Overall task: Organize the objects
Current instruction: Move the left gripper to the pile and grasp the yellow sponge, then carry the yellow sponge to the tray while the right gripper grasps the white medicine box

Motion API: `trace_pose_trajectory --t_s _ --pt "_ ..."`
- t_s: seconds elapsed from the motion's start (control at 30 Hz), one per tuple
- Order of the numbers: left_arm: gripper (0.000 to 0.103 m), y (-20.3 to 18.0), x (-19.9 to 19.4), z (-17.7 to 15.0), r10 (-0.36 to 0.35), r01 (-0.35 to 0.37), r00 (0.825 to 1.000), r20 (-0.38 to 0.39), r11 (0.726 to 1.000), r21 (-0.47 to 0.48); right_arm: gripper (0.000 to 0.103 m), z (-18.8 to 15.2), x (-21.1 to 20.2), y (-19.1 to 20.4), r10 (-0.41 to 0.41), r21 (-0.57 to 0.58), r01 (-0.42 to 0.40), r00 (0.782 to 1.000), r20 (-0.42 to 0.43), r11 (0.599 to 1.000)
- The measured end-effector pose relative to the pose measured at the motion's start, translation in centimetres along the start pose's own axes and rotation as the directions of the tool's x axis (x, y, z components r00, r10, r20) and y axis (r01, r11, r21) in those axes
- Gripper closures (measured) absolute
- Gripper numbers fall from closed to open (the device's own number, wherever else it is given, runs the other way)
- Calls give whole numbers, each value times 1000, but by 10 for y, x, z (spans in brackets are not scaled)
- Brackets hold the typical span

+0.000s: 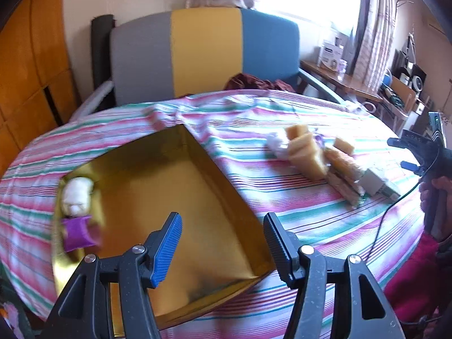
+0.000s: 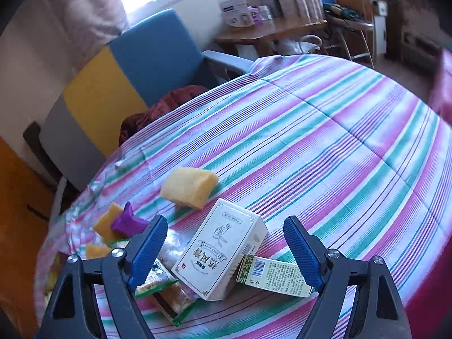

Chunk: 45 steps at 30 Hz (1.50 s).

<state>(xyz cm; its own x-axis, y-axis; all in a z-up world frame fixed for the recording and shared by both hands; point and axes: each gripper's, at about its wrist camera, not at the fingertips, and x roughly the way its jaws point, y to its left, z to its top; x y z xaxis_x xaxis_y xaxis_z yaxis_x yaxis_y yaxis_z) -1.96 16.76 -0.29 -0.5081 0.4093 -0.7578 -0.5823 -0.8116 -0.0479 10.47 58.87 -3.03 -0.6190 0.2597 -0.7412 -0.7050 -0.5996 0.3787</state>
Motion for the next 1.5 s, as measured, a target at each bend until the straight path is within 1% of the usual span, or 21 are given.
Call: trace_pose_trajectory --t_s 0.13,0.23,0.37,0.43,0.47,0.6,0.67,0.7,0.77,0.8,0.87,0.9,0.93,0.97,1.0,1.1,1.2,1.27,1.3,1.4,1.5 --pt "42 -24 19 15 -94 93 994 -46 995 -20 17 -1 -2 -5 23 33 -23 1000 -11 999" --pt "42 -43 37 29 -176 173 981 -78 984 -49 16 -3 -4 0 29 20 -29 1000 -4 999" --pt "42 -66 67 48 -248 241 963 -106 967 -80 14 -5 -2 7 46 6 -46 999 -13 999" --pt "42 -76 84 54 -271 261 955 -120 961 -92 14 -6 0 8 52 1 -52 998 -22 999" --pt "42 -80 96 58 -286 274 949 -135 956 -103 14 -6 0 9 57 -1 -57 998 -27 998" --pt "41 -86 133 67 -305 276 935 -182 946 -170 14 -5 1 6 72 11 -72 997 -31 997" --pt "40 -87 144 71 -293 262 938 -184 949 -177 14 -4 1 2 81 32 -80 996 -30 996" --pt "37 -88 150 74 -296 265 939 -177 948 -178 14 -3 1 -1 85 44 -83 996 -29 996" --pt "33 -91 158 77 -311 279 934 -175 943 -182 14 -2 2 -5 90 65 -88 996 -30 994" --pt "33 -91 164 79 -309 275 934 -178 942 -193 14 -1 3 -6 92 76 -89 995 -34 993" --pt "33 -93 176 83 -338 295 920 -197 930 -219 14 -1 5 -8 100 91 -96 994 -42 991" --pt "34 -93 179 84 -335 290 919 -206 931 -220 14 -1 6 -9 102 94 -97 994 -46 991" --pt "35 -95 182 85 -327 283 922 -209 935 -214 14 -1 7 -9 101 95 -96 994 -48 991" --pt "41 -98 185 84 -323 281 922 -212 938 -203 14 -1 8 -8 99 93 -94 994 -50 991" --pt "48 -99 185 83 -336 298 918 -211 935 -191 14 -1 8 -8 95 92 -90 994 -50 992" --pt "55 -95 174 78 -357 325 919 -167 927 -188 14 1 9 -11 73 96 -68 996 -43 993" --pt "55 -89 153 72 -347 325 929 -131 932 -164 14 2 11 -15 57 108 -52 997 -44 993" --pt "55 -86 138 68 -353 335 929 -115 930 -149 14 2 12 -15 52 108 -47 997 -48 993" --pt "55 -85 128 64 -348 335 932 -104 933 -130 14 2 13 -14 48 101 -43 998 -50 994" --pt "55 -84 105 52 -335 329 938 -89 941 -82 14 1 17 -10 34 77 -30 997 -62 997" --pt "55 -85 95 45 -337 332 937 -91 941 -65 14 -2 23 -5 20 49 -15 996 -88 999"
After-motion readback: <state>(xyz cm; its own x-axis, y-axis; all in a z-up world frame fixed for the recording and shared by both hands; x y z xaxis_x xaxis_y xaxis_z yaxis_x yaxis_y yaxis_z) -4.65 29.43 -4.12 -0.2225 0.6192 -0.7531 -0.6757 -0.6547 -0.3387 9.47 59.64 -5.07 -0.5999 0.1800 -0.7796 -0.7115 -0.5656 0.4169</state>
